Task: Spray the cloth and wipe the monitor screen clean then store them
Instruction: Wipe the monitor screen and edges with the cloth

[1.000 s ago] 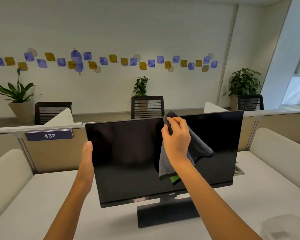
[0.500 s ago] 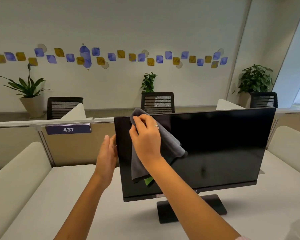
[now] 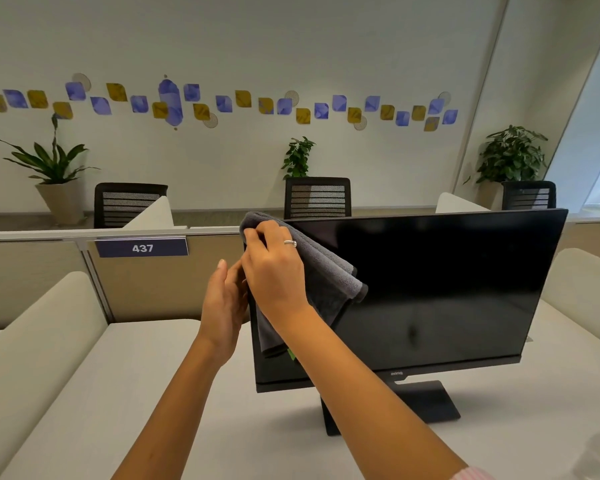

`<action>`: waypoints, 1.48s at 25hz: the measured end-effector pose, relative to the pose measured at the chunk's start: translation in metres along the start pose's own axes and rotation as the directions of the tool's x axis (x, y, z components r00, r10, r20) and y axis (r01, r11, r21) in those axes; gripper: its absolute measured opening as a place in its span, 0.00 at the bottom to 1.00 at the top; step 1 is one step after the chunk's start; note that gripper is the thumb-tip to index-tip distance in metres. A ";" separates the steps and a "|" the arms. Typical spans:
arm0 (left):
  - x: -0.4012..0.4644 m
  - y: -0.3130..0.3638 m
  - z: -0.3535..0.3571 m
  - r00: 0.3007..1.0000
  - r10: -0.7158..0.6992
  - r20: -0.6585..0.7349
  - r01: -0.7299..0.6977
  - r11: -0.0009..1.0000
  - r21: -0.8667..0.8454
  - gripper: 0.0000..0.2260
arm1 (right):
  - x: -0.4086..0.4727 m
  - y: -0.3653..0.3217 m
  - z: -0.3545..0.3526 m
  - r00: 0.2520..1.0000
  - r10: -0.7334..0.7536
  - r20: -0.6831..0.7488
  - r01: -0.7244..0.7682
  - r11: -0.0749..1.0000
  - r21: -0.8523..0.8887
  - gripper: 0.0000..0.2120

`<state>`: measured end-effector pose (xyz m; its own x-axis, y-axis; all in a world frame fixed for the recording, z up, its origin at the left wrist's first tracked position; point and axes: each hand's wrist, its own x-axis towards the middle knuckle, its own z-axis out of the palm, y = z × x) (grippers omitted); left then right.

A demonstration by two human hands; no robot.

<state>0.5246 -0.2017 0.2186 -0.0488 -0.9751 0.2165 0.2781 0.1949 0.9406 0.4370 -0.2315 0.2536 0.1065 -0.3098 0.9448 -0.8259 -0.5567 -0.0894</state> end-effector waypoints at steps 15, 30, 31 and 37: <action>0.003 0.000 0.008 0.996 -0.035 -0.081 0.034 0.999 -0.016 0.22 | -0.146 0.050 -0.019 0.987 0.110 0.119 -0.108 0.994 -0.022 0.11; 0.004 0.005 0.002 0.999 -0.048 -0.020 0.047 0.999 -0.007 0.21 | -0.027 0.051 -0.016 0.987 0.114 -0.113 -0.114 0.993 0.010 0.10; 0.004 0.005 0.001 0.999 -0.046 -0.013 0.046 0.999 -0.022 0.21 | -0.035 0.043 -0.010 0.996 0.055 -0.077 -0.055 0.998 0.001 0.10; 0.003 0.004 -0.003 0.998 -0.066 0.024 0.066 0.998 0.001 0.21 | -0.125 0.033 0.013 0.959 -0.217 0.180 0.226 0.974 -0.028 0.11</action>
<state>0.5282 -0.2043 0.2220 -0.0903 -0.9829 0.1606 0.2734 0.1306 0.9530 0.4037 -0.2210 0.1290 0.3813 -0.3153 0.8690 -0.7958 -0.5903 0.1350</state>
